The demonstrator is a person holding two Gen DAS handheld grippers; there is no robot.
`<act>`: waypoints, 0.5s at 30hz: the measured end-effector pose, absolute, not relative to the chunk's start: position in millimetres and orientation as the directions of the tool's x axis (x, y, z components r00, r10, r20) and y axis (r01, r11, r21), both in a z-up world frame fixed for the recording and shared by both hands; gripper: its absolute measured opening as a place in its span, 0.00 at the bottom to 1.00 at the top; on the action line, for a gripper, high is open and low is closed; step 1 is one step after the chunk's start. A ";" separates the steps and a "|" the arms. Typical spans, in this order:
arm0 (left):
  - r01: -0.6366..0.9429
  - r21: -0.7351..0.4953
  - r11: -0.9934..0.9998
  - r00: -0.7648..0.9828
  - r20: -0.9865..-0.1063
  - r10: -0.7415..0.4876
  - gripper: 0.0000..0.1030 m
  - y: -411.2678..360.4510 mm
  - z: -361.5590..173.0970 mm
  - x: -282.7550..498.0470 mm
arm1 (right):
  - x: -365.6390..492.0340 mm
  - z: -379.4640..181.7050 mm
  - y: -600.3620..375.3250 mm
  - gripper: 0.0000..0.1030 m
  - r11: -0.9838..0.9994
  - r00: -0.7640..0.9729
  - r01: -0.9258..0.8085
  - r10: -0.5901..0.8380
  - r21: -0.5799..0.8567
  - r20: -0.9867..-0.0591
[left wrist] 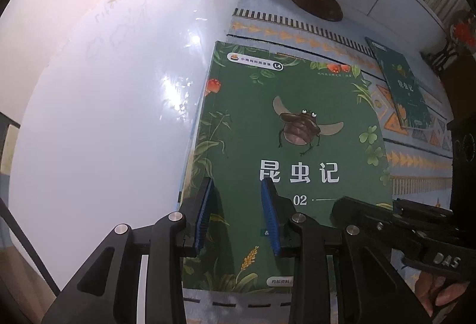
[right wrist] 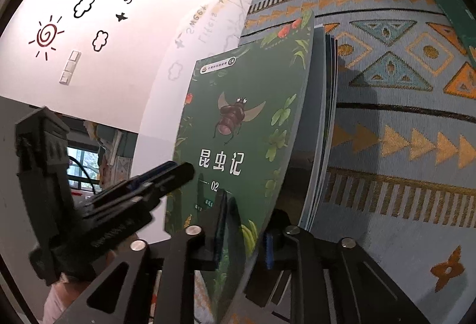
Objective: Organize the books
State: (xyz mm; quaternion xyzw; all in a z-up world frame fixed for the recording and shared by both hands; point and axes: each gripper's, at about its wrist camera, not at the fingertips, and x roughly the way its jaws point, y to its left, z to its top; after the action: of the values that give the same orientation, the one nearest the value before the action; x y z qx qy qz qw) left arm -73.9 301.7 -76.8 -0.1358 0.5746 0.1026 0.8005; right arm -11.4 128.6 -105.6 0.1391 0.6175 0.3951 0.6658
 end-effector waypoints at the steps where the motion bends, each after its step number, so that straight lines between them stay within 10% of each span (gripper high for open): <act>1: -0.324 -0.104 0.940 0.317 -0.948 0.005 0.29 302.4 -77.0 -73.9 | -11.9 -104.8 128.0 0.30 0.648 -0.079 -0.353 0.698 0.675 -0.712; 15: -0.368 -0.130 0.921 0.336 -0.942 0.001 0.34 303.7 -76.3 -78.6 | 14.2 -79.3 33.8 0.40 0.657 -0.008 -0.241 0.734 0.714 -0.679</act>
State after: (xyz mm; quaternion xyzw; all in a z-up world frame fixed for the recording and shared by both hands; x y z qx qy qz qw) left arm -78.6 303.7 -76.3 -0.1626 0.5646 0.1154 0.8009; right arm 14.2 33.8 -79.3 0.2015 0.6112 0.3615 0.6747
